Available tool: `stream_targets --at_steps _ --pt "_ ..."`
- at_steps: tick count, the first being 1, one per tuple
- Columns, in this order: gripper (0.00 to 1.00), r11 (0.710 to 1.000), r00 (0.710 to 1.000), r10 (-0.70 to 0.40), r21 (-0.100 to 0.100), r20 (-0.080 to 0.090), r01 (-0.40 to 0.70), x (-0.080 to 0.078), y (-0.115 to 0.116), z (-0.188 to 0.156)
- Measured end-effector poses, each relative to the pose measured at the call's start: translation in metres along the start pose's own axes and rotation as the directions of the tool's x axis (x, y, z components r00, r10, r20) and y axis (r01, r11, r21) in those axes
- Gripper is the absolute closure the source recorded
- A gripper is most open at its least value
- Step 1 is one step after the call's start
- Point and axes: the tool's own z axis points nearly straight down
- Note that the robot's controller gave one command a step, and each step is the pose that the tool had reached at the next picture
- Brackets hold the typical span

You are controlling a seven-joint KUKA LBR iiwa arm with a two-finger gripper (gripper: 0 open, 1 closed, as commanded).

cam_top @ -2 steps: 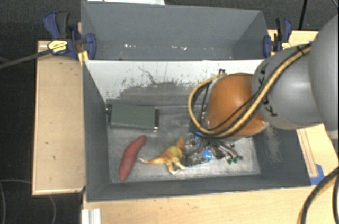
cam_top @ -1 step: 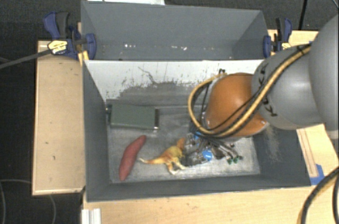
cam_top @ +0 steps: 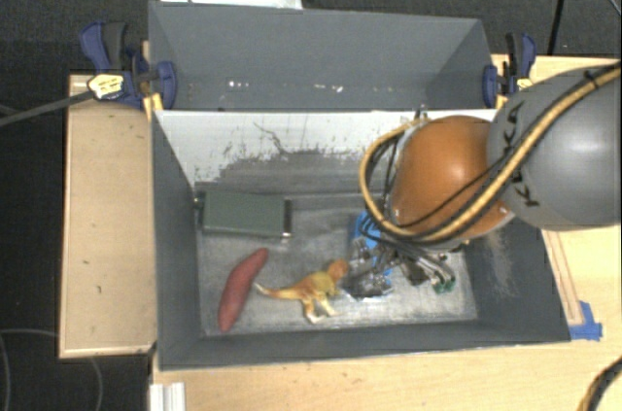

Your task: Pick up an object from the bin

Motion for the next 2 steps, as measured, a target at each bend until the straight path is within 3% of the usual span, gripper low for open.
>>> stream_targets --at_steps 1,2 --pt "1.0 1.0 1.0 -0.016 0.002 0.007 0.016 -0.0186 0.0193 -0.1363" --pt "0.0 1.0 1.0 -0.014 0.002 0.007 0.014 -0.0185 0.0192 -0.1362"
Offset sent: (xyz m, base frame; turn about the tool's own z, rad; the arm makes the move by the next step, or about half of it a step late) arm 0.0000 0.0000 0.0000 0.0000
